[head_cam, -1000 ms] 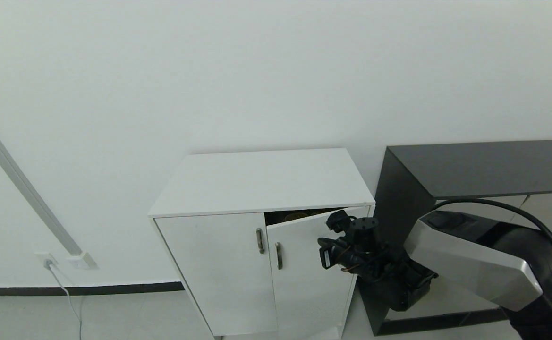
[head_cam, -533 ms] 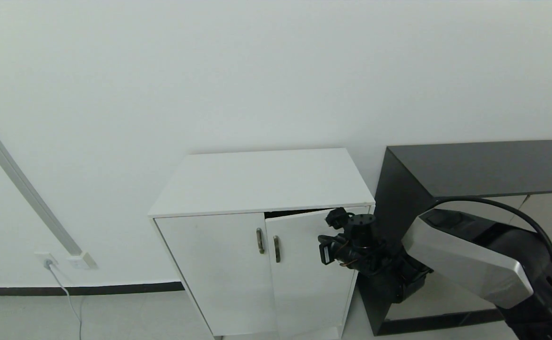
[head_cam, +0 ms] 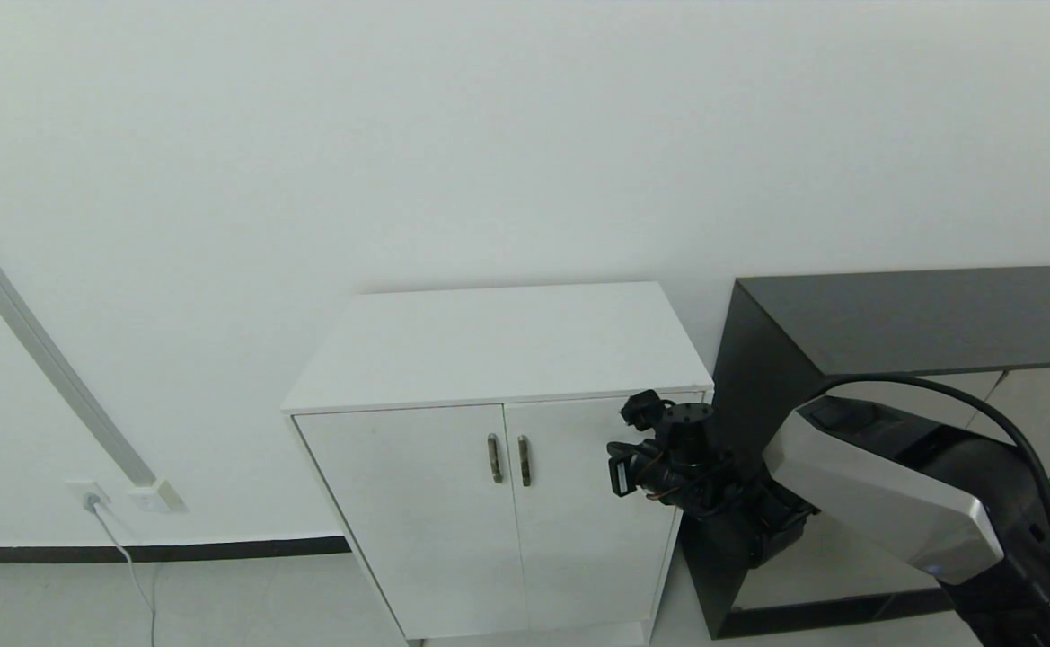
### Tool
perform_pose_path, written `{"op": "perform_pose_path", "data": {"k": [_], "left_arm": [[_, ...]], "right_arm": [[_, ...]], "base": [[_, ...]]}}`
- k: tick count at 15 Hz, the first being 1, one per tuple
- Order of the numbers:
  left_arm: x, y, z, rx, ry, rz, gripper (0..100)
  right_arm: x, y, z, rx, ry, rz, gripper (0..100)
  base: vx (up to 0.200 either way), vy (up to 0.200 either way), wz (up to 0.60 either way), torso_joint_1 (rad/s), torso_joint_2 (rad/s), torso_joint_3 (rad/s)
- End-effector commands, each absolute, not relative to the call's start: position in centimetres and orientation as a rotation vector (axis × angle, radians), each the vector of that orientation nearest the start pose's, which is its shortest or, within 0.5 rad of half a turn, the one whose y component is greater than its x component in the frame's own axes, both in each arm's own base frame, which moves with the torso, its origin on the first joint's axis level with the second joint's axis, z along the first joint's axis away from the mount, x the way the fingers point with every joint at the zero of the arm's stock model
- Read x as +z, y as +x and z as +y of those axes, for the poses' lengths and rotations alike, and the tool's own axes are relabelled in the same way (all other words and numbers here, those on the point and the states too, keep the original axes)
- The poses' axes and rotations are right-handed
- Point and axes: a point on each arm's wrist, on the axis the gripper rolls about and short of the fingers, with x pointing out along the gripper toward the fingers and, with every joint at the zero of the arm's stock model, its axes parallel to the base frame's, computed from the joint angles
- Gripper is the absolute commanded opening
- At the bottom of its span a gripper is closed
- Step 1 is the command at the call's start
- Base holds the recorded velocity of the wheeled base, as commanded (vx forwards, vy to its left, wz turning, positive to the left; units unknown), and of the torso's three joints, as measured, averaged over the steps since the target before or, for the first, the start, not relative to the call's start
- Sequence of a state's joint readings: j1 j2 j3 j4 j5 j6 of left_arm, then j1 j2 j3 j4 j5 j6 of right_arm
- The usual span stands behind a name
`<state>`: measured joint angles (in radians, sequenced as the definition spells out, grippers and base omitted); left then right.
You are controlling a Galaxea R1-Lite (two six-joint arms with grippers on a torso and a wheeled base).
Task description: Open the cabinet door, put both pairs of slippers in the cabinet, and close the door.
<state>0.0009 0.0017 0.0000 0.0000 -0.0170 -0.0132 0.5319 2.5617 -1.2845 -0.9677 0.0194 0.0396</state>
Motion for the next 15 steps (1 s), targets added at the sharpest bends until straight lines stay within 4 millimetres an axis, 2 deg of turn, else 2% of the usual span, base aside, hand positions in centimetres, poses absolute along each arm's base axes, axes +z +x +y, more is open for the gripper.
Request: {"op": "perform_pose_path", "data": {"k": [1, 12, 15], "left_arm": [[7.6, -2.3, 0.0, -0.015, -0.014, 0.002, 0], [7.6, -2.3, 0.0, -0.015, -0.014, 0.002, 0], [7.6, -2.3, 0.0, -0.015, -0.014, 0.002, 0]], "right_arm": [[-1.2, 40.7, 23.9, 0.54, -0.04, 0.311, 0], [-1.1, 41.0, 24.0, 0.539, -0.04, 0.311, 0], [-0.2, 40.1, 23.7, 0.532, -0.043, 0.315, 0]], "base": [[0.0, 0.0, 0.0, 0.0, 0.0, 0.0], [0.0, 0.0, 0.0, 0.0, 0.0, 0.0], [0.0, 0.0, 0.0, 0.0, 0.0, 0.0]]}}
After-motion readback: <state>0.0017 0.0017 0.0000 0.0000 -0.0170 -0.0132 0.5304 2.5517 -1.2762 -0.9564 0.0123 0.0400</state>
